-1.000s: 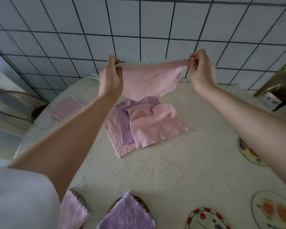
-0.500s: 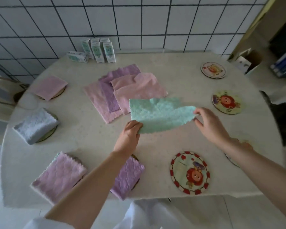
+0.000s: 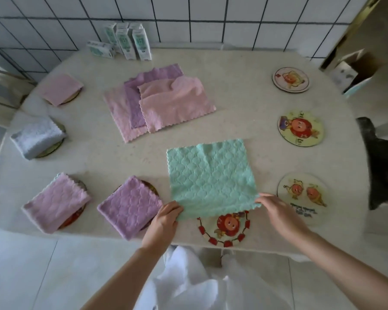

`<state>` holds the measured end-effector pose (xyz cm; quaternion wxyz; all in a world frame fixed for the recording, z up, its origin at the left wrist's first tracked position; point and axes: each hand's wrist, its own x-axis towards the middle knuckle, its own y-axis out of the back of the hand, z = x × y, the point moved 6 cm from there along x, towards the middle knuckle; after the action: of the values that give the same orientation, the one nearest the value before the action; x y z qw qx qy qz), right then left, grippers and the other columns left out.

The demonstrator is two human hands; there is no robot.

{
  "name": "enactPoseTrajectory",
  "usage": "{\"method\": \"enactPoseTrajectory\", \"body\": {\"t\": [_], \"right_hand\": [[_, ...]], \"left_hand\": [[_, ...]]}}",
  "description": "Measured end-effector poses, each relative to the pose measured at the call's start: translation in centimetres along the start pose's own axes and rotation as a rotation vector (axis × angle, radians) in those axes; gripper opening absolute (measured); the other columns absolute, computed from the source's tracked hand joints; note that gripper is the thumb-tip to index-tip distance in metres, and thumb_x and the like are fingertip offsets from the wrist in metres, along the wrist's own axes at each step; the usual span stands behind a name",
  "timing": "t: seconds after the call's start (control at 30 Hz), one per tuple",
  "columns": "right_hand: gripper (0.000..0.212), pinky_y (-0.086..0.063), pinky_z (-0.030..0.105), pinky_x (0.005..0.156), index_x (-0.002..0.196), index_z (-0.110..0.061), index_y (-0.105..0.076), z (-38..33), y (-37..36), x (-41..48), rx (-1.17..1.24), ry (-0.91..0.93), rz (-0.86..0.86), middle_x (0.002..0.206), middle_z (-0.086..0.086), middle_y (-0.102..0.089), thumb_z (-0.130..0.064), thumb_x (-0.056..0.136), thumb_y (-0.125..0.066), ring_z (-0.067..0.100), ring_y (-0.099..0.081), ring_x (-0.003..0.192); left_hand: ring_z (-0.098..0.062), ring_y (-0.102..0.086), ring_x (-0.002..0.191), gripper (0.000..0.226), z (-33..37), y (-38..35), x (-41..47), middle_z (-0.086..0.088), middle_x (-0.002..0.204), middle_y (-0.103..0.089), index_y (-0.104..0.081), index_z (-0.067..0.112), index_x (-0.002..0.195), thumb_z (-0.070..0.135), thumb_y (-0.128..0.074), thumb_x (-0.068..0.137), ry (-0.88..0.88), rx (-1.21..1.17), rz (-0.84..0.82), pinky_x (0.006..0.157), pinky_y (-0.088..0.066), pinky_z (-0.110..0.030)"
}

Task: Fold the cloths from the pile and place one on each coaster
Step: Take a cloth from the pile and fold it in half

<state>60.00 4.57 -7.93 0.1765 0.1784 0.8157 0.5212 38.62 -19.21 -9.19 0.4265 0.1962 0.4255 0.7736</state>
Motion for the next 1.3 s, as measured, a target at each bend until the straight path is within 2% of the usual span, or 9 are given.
{"method": "enactPoseTrajectory", "body": {"t": [0.1,0.27,0.4,0.53,0.7,0.93,1.03,1.17,1.3], "right_hand": [[0.048,-0.041,0.025,0.099,0.114,-0.01,-0.064,1.3,-0.4,-1.5,0.013,0.094,-0.051,0.119,0.009,-0.065,0.018,0.075,-0.061,0.02,-0.063,0.11],[0.033,-0.047,0.021,0.091,0.108,-0.015,-0.067,3.1,-0.3,-2.2,0.071,0.123,-0.12,0.105,-0.002,-0.07,0.003,0.08,-0.066,0.01,-0.066,0.098],[0.02,-0.053,0.016,0.075,0.1,-0.016,-0.067,3.2,1.3,0.1,0.226,0.062,-0.099,0.092,-0.008,-0.068,-0.006,0.083,-0.066,-0.001,-0.061,0.079],[0.01,-0.044,0.007,0.057,0.092,-0.014,-0.067,3.1,3.2,3.4,0.41,-0.068,0.008,0.081,-0.011,-0.064,-0.008,0.084,-0.067,0.0,-0.06,0.068],[0.01,-0.048,0.021,0.058,0.079,-0.016,-0.062,4.2,3.5,8.2,0.601,-0.297,0.074,0.074,-0.003,-0.066,-0.02,0.089,-0.062,0.01,-0.063,0.069],[0.022,-0.043,0.032,0.062,0.071,-0.004,-0.058,6.7,0.7,14.3,0.672,-0.521,0.047,0.068,0.018,-0.063,-0.018,0.088,-0.058,0.029,-0.056,0.063],[0.021,-0.044,0.032,0.062,0.069,-0.008,-0.06,7.4,0.0,15.8,0.662,-0.592,0.046,0.068,0.015,-0.065,-0.02,0.086,-0.06,0.021,-0.055,0.062],[0.023,-0.053,0.039,0.067,0.063,-0.016,-0.059,8.2,-0.4,17.1,0.614,-0.643,0.048,0.064,0.004,-0.065,-0.026,0.083,-0.065,0.028,-0.062,0.065],[0.019,-0.057,0.047,0.069,0.068,-0.016,-0.065,8.7,-0.6,17.8,0.594,-0.679,0.035,0.066,0.001,-0.068,-0.032,0.079,-0.069,0.028,-0.067,0.07]], "left_hand": [[-0.02,-0.059,0.104,0.045,1.2,-1.3,-1.5,-0.01,0.107,-0.067,-0.072,0.001,0.099,-0.02,-0.071,0.059,0.034,0.008,0.033,0.105,-0.023,-0.005],[-0.022,-0.067,0.093,0.041,2.1,-2.2,-3.3,-0.007,0.102,-0.07,-0.073,0.003,0.095,-0.02,-0.071,0.062,0.128,-0.054,0.071,0.093,-0.042,-0.017],[-0.014,-0.066,0.086,0.04,1.9,-1.2,-2.5,0.001,0.095,-0.071,-0.074,0.012,0.094,-0.015,-0.07,0.065,0.251,-0.105,0.088,0.084,-0.045,-0.015],[-0.007,-0.062,0.078,0.027,1.6,1.0,-0.1,0.01,0.088,-0.068,-0.075,0.017,0.094,-0.003,-0.068,0.077,0.432,-0.194,0.154,0.069,-0.043,-0.007],[-0.012,-0.051,0.054,0.003,-0.5,2.2,4.6,0.003,0.065,-0.062,-0.066,0.011,0.084,0.013,-0.064,0.086,0.649,-0.364,0.212,0.047,-0.037,-0.018],[-0.019,-0.058,0.072,0.009,-2.9,1.8,9.4,-0.004,0.083,-0.067,-0.066,0.017,0.095,0.016,-0.06,0.089,0.876,-0.59,0.283,0.058,-0.046,-0.026],[-0.02,-0.06,0.073,0.012,-3.9,1.4,10.7,-0.003,0.084,-0.068,-0.068,0.016,0.098,0.018,-0.06,0.089,0.909,-0.571,0.255,0.064,-0.05,-0.028],[-0.024,-0.064,0.082,0.018,-5.1,1.2,12.1,-0.005,0.09,-0.07,-0.07,0.013,0.101,0.022,-0.06,0.089,0.915,-0.498,0.227,0.078,-0.055,-0.039],[-0.025,-0.064,0.081,0.02,-5.7,1.1,12.8,-0.005,0.087,-0.07,-0.071,0.013,0.1,0.025,-0.061,0.088,0.923,-0.45,0.223,0.074,-0.054,-0.036]]}}
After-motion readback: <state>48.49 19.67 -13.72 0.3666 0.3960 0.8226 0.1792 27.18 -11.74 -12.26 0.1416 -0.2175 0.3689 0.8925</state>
